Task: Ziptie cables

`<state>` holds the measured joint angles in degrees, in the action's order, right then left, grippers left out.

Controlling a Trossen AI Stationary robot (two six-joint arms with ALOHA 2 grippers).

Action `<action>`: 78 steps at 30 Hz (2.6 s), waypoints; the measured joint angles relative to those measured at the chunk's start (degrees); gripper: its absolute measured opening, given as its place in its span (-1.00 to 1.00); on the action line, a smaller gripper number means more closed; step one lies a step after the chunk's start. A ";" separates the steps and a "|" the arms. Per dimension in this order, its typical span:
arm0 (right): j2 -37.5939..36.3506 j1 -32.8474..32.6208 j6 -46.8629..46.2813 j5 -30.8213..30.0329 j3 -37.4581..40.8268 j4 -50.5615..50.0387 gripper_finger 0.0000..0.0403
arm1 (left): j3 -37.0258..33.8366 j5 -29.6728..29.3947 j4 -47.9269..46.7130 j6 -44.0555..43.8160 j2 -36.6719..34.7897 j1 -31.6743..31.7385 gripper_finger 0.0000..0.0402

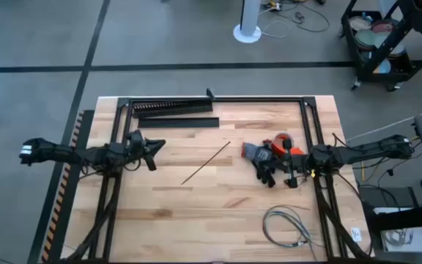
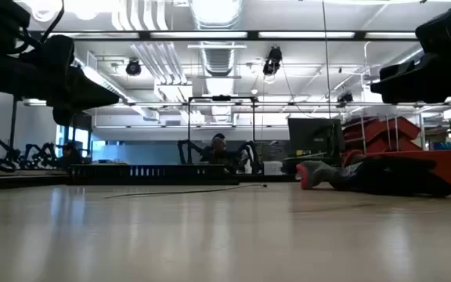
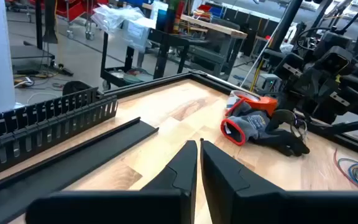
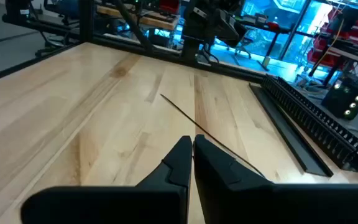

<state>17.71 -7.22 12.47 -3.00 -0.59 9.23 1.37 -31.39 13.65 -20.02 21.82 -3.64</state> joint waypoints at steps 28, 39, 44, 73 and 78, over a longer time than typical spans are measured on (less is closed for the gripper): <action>-0.01 0.01 0.00 0.01 -0.01 0.00 -0.99 | 0.00 0.01 -0.01 0.00 0.00 -0.01 -0.96; 0.01 0.02 0.00 0.02 -0.01 0.00 -0.99 | 0.00 0.01 -0.01 -0.01 0.02 0.00 -0.96; 0.01 0.00 1.58 0.00 0.00 0.36 -0.99 | 0.00 -0.01 0.22 -0.12 0.02 0.00 -0.96; 32.22 -6.26 -23.42 -15.15 -8.79 24.27 -0.99 | 16.38 -1.25 17.54 6.35 33.62 0.15 -0.97; 43.66 -13.80 -23.35 -16.14 -15.68 23.93 -0.99 | 24.00 -3.02 17.07 10.69 46.60 0.26 -0.87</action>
<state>61.37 -21.02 -10.88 -19.14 -16.27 33.16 25.37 -34.40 30.72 -9.33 68.43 -3.38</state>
